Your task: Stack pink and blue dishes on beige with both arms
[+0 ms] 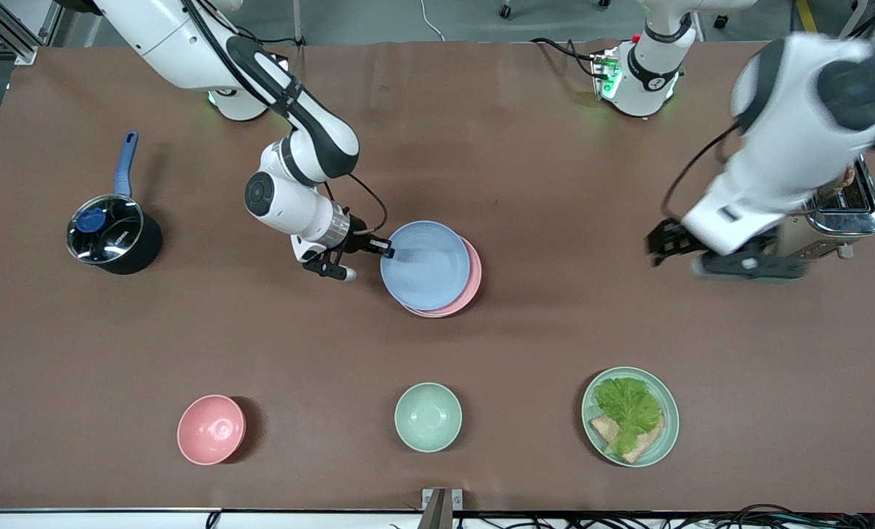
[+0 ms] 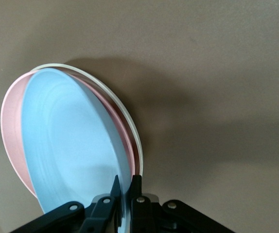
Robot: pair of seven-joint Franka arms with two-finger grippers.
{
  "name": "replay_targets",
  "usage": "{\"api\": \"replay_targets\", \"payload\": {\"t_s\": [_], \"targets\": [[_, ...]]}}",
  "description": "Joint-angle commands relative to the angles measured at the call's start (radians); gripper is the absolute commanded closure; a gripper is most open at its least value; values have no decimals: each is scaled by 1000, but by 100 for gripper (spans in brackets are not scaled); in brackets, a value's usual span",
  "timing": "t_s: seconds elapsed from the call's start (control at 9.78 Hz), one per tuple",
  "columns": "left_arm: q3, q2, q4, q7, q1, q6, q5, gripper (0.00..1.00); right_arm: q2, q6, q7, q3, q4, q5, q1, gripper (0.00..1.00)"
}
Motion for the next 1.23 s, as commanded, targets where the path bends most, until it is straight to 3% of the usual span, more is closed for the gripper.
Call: {"api": "replay_targets", "payload": {"t_s": [0.0,0.1,0.2,0.41,0.51,0.72,0.92,1.12], "targets": [[62,19,145,77,-9,-183,-11,0,-7,29,21,8,-9,-13,3,26],[87,-42,146,77,-6,-255,-14,0,-54,21,19,9,-11,-13,0,0],[119,-79,135,78,-11,-292,-21,0,-117,-13,19,9,-14,-13,-9,0],[157,-82,167,69,-17,-306,-67,0,-285,-222,19,3,-12,-34,-76,0],[159,-78,199,69,-20,-309,-61,0,-374,-325,21,-12,-12,-104,-110,0],[203,-93,216,80,-18,-360,-75,0,-477,-536,16,-156,47,-288,-103,0],[234,-145,177,95,-11,-377,-104,0,-490,-811,13,-260,237,-480,-113,0],[228,-164,154,95,-9,-372,-100,0,-495,-910,-61,-339,378,-507,-182,0]]}}
